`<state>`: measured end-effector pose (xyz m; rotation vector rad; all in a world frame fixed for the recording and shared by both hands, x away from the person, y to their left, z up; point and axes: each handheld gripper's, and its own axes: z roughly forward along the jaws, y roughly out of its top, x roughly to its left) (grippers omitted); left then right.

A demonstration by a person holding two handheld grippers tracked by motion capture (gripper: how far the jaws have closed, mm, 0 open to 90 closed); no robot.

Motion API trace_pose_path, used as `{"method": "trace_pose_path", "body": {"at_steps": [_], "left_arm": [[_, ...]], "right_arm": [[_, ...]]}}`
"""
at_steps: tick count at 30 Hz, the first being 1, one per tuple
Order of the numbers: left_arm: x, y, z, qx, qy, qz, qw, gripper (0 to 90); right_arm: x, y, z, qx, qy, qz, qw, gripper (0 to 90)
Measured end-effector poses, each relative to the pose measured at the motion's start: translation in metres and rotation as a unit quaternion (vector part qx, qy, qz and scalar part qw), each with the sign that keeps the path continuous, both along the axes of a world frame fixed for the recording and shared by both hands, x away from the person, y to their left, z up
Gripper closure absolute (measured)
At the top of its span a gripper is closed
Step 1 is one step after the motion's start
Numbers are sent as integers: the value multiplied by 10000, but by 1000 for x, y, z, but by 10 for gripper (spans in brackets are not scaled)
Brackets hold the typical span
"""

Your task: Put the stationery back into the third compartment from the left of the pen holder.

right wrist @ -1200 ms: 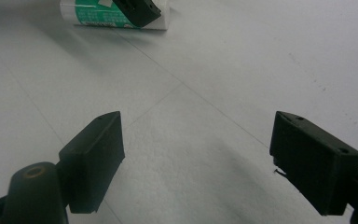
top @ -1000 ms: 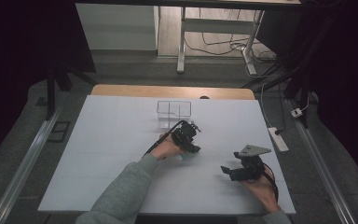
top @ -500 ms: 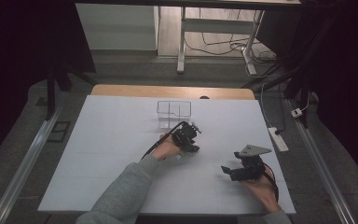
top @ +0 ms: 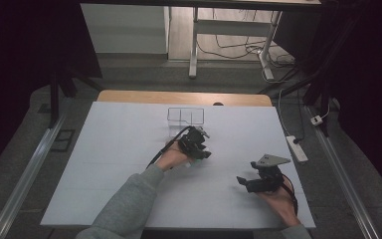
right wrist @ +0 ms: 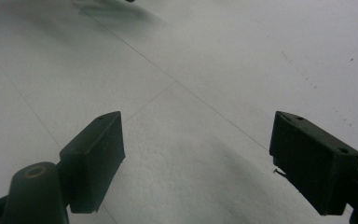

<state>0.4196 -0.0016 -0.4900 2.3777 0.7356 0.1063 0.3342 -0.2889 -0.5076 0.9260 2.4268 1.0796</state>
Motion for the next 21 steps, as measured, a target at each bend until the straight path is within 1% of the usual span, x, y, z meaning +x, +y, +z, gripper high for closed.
{"method": "trace_pose_path", "body": {"at_steps": [5,8,9,17,21], "left_arm": [[-4,9,10,-144,-144,44,9998,643],[-6,16,13,-336,-176,96,9992,643],[-7,17,14,-368,-197,122,9991,643],[-9,29,18,-512,-304,217,9980,643],[-10,35,22,-642,-380,247,9969,643]], "right_arm": [[0,0,0,-16,0,6,10000,172],[0,0,0,-9,-1,3,10000,171],[0,0,0,-8,-1,3,10000,172],[0,0,0,-8,-7,-3,10000,172],[0,0,0,-18,-7,-2,10000,172]]}}
